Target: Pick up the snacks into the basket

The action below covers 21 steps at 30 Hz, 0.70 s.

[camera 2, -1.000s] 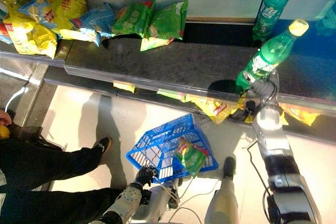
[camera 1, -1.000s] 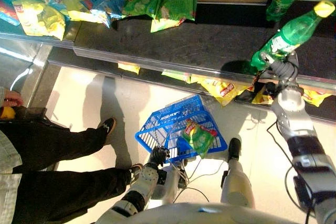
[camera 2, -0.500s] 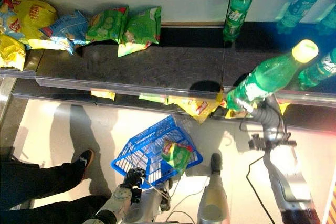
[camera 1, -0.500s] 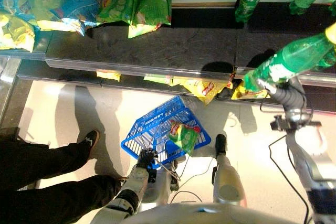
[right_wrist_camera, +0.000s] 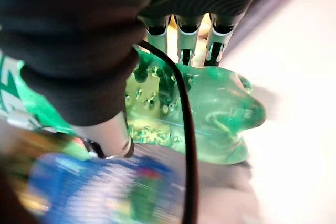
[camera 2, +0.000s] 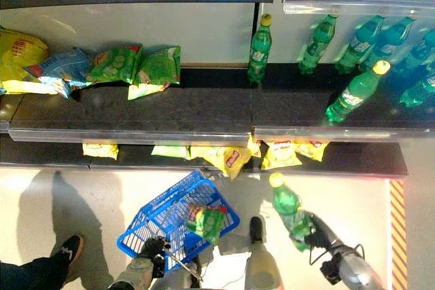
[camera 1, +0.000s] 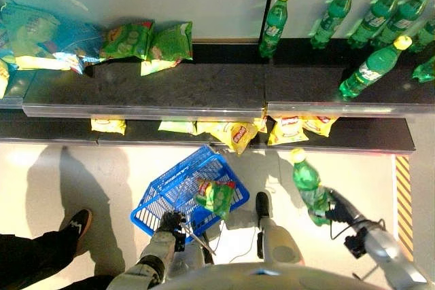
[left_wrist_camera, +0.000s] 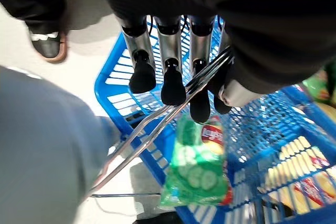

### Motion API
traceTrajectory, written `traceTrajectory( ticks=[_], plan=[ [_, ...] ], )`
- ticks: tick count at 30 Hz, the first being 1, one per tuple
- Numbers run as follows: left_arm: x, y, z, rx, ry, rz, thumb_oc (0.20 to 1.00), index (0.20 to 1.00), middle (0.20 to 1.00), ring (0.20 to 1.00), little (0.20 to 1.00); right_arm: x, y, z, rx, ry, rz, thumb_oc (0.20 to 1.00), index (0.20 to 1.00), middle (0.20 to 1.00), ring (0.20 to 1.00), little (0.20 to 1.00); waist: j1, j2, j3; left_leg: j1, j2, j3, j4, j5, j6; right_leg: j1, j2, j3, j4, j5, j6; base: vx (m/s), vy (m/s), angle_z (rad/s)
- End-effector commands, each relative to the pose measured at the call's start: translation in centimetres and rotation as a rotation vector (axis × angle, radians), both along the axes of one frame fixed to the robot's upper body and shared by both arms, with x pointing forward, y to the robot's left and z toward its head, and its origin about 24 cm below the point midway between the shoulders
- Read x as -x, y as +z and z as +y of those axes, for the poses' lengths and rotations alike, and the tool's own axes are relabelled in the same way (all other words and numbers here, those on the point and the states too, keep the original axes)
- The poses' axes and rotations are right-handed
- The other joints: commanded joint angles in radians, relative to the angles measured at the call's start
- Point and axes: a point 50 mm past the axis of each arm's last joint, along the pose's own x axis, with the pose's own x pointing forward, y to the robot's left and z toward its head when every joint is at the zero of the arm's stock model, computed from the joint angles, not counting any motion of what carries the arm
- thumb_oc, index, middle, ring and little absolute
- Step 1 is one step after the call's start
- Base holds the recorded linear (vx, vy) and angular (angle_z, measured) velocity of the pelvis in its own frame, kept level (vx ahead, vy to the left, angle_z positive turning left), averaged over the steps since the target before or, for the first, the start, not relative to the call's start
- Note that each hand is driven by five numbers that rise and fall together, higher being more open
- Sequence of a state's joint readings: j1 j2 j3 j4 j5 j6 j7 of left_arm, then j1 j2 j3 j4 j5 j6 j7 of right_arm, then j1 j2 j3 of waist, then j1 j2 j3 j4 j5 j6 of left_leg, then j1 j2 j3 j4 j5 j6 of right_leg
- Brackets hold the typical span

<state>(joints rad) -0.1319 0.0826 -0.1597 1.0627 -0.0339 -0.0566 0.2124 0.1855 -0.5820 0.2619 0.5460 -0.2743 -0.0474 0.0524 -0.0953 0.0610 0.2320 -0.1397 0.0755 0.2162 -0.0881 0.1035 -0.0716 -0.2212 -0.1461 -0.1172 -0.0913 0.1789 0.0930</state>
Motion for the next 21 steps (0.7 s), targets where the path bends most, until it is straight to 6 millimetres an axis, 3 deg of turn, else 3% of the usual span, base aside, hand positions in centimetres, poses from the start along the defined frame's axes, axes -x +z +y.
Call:
traceTrajectory(
  ticks=[1, 5, 6, 7, 11, 16, 18, 21],
  plan=[
    [-3.6, 2.4, 1.6, -0.091, 0.0, -0.151, 0.2, 0.2, 0.2, 0.2, 0.2, -5.0, 2.5, 2.6, 0.08, 0.124, -0.243, 0.2, 0.2, 0.2, 0.2, 0.2, 0.013, -0.025, 0.049, 0.021, 0.024, -0.029, 0.013, -0.014, -0.049, -0.022, -0.051, 0.01, 0.026, -0.039, 0.087, -0.07, -0.012, 0.04],
    [-8.7, 6.4, -2.4, -0.076, -0.158, -0.362, 0.2, 0.2, 0.2, 0.2, 0.2, -8.4, 0.8, 4.5, 0.204, 0.177, -0.206, 0.2, 0.2, 0.2, 0.2, 0.2, 0.022, -0.012, 0.103, -0.032, 0.021, -0.04, 0.015, 0.004, -0.05, -0.066, -0.056, 0.007, 0.031, -0.023, 0.086, -0.09, -0.012, 0.0],
    [-8.7, 6.4, -2.4, -0.076, -0.158, -0.362, 0.2, 0.2, 0.2, 0.2, 0.2, -8.4, 0.8, 4.5, 0.204, 0.177, -0.206, 0.2, 0.2, 0.2, 0.2, 0.2, 0.021, -0.013, 0.103, -0.032, 0.021, -0.04, 0.015, 0.004, -0.05, -0.066, -0.056, 0.007, 0.031, -0.023, 0.086, -0.09, -0.012, -0.01],
    [-10.4, 8.1, -4.8, -0.07, -0.244, -0.431, 0.2, 0.2, 0.2, 0.2, 0.2, -10.4, 0.8, 6.2, 0.226, 0.208, -0.204, 0.2, 0.2, 0.2, 0.2, 0.2, 0.03, -0.004, 0.124, -0.055, 0.02, -0.045, 0.016, 0.013, -0.052, -0.081, -0.057, 0.005, 0.029, -0.017, 0.084, -0.07, -0.003, 0.07],
    [-13.1, 12.5, -10.3, 0.029, -0.357, -0.598, 0.2, 0.2, 0.2, 0.2, 0.2, -14.8, 2.9, 9.9, 0.236, 0.261, -0.289, 0.2, 0.2, 0.2, 0.2, 0.2, 0.04, 0.016, 0.171, -0.109, 0.013, -0.053, 0.017, 0.03, -0.056, -0.125, -0.063, 0.0, 0.026, -0.001, 0.087, -0.07, 0.008, 0.12],
    [-13.7, 17.5, -16.2, 0.172, -0.501, -0.772, 0.2, 0.2, 0.2, 0.2, 0.2, -19.0, 6.4, 13.3, 0.268, 0.32, -0.386, 0.2, 0.2, 0.2, 0.2, 0.2, 0.066, 0.051, 0.224, -0.181, 0.0, -0.059, 0.03, 0.046, -0.06, -0.19, -0.073, -0.004, 0.026, 0.016, 0.087, -0.07, 0.005, 0.09],
    [-13.7, 18.4, -17.1, 0.179, -0.535, -0.799, 0.2, 0.2, 0.2, 0.2, 0.2, -19.9, 7.4, 13.8, 0.27, 0.32, -0.417, 0.2, 0.2, 0.2, 0.2, 0.2, 0.071, 0.057, 0.233, -0.198, -0.001, -0.06, 0.034, 0.049, -0.061, -0.204, -0.075, -0.003, 0.027, 0.019, 0.086, -0.06, 0.02, 0.12],
    [-13.1, 22.0, -19.5, 0.224, -0.641, -0.947, 0.2, 0.2, 0.2, 0.2, 0.2, -22.7, 11.4, 14.8, 0.323, 0.346, -0.533, 0.2, 0.2, 0.2, 0.2, 0.2, 0.091, 0.091, 0.271, -0.259, -0.008, -0.064, 0.05, 0.057, -0.064, -0.263, -0.083, -0.004, 0.037, 0.029, 0.085, -0.08, 0.048, 0.1]
  ],
)
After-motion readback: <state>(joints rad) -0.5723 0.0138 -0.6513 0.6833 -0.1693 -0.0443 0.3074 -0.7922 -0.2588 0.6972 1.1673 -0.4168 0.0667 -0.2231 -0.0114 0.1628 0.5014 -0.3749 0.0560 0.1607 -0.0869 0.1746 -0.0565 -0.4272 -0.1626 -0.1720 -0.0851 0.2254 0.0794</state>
